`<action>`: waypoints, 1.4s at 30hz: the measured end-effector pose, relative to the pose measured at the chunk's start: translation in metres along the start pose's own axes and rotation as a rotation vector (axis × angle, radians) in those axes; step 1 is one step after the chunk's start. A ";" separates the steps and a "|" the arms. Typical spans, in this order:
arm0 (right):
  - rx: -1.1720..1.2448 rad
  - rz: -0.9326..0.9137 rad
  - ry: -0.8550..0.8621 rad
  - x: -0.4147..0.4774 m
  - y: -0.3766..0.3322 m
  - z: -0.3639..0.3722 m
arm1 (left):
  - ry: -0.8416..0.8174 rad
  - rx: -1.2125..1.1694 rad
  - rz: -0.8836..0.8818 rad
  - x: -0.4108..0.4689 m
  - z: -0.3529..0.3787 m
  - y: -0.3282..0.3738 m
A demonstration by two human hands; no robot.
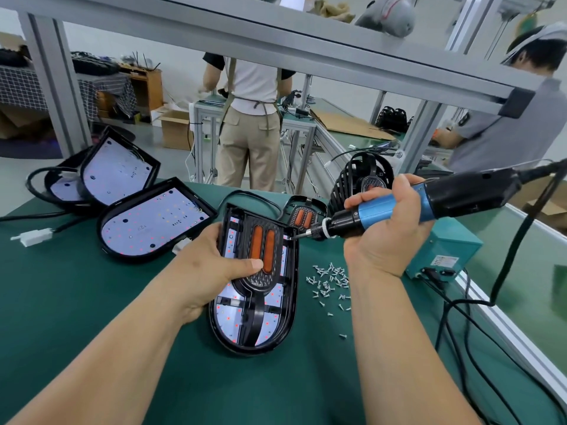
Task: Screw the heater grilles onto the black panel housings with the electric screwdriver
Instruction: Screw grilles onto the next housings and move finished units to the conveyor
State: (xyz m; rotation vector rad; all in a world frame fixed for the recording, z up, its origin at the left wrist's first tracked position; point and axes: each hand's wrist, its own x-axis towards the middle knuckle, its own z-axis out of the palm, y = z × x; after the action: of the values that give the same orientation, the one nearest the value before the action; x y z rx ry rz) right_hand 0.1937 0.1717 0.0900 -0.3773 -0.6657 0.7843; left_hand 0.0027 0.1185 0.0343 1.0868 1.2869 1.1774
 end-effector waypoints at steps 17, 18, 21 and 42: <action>0.008 0.047 -0.017 0.000 -0.001 0.001 | 0.011 0.062 0.040 0.001 0.000 -0.002; -0.002 0.041 -0.029 0.000 -0.001 0.002 | 0.010 0.065 0.041 0.001 0.000 -0.002; -0.044 0.020 -0.056 -0.003 0.002 0.002 | 0.007 0.054 0.018 0.002 0.000 -0.002; -0.132 0.109 -0.004 -0.019 0.036 -0.002 | -0.025 0.012 -0.245 0.007 -0.005 -0.007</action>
State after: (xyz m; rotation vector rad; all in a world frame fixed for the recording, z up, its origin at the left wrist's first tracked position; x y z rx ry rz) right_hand 0.1663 0.1808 0.0617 -0.5362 -0.7070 0.8471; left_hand -0.0030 0.1244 0.0260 0.9199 1.3661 0.9702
